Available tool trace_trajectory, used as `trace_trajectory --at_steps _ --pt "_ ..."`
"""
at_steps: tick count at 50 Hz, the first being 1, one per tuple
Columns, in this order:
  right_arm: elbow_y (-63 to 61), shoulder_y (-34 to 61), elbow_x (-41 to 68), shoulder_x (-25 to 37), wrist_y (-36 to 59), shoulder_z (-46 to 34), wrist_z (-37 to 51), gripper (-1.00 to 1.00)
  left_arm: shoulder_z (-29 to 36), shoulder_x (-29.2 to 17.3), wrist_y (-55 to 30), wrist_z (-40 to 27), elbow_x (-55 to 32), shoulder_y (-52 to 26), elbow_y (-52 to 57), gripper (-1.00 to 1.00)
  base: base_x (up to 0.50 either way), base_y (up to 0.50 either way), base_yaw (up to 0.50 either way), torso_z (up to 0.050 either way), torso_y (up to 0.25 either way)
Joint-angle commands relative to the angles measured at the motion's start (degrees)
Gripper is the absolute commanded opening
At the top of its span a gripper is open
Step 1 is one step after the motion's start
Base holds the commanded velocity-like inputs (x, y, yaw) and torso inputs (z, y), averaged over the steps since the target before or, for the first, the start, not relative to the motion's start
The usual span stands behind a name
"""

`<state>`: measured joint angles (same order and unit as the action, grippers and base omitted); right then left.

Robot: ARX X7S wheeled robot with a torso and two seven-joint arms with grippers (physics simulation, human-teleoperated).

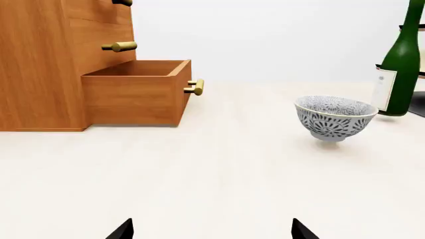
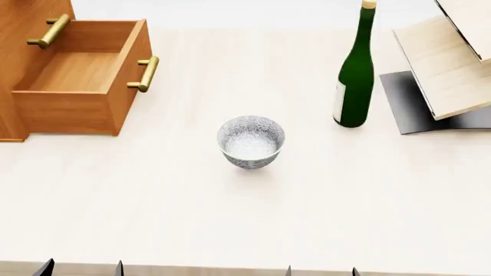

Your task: Put the bowl in the bottom drawer of the cabinet and close it.

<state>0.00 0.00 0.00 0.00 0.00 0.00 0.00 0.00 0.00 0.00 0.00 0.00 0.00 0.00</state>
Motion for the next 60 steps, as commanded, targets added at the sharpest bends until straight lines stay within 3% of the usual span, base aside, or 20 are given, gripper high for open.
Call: trace_trajectory --at_steps 1,14,20,27,33,44,60 --pt "-0.3 -0.6 0.5 1.0 -0.2 -1.1 1.3 1.00 1.0 -0.9 0.4 -1.1 -0.9 0.2 0.0 1.00 0.00 0.00 0.00 0.000 0.000" --pt "-1.8 -0.8 3.3 3.2 1.4 -3.5 2.2 1.00 4.2 -3.1 0.8 -4.4 -0.8 0.5 0.5 1.00 0.00 0.00 0.00 0.000 0.000" --pt "-5.5 0.2 5.9 4.0 6.7 -3.2 2.2 1.00 5.8 -3.8 -6.1 -5.4 0.2 4.6 14.1 1.00 0.00 0.00 0.00 0.000 0.000" --pt "-16.3 3.7 8.6 6.1 19.6 -2.4 3.4 1.00 7.5 -5.9 -3.3 -7.3 3.4 16.2 24.9 1.00 0.00 0.00 0.00 0.000 0.000" --pt "-28.1 7.0 9.9 7.6 32.0 -2.3 5.4 1.00 8.3 -6.3 2.5 -8.6 2.3 21.4 24.3 1.00 0.00 0.00 0.00 0.000 0.000" --pt "-42.6 15.8 14.2 8.8 48.1 -0.4 7.4 1.00 8.6 -7.2 7.1 -8.4 -0.8 19.6 16.8 1.00 0.00 0.00 0.00 0.000 0.000" --pt "-44.0 21.6 15.9 9.0 52.5 0.3 8.9 1.00 9.8 -8.0 9.1 -9.5 -0.8 19.7 16.4 1.00 0.00 0.00 0.00 0.000 0.000"
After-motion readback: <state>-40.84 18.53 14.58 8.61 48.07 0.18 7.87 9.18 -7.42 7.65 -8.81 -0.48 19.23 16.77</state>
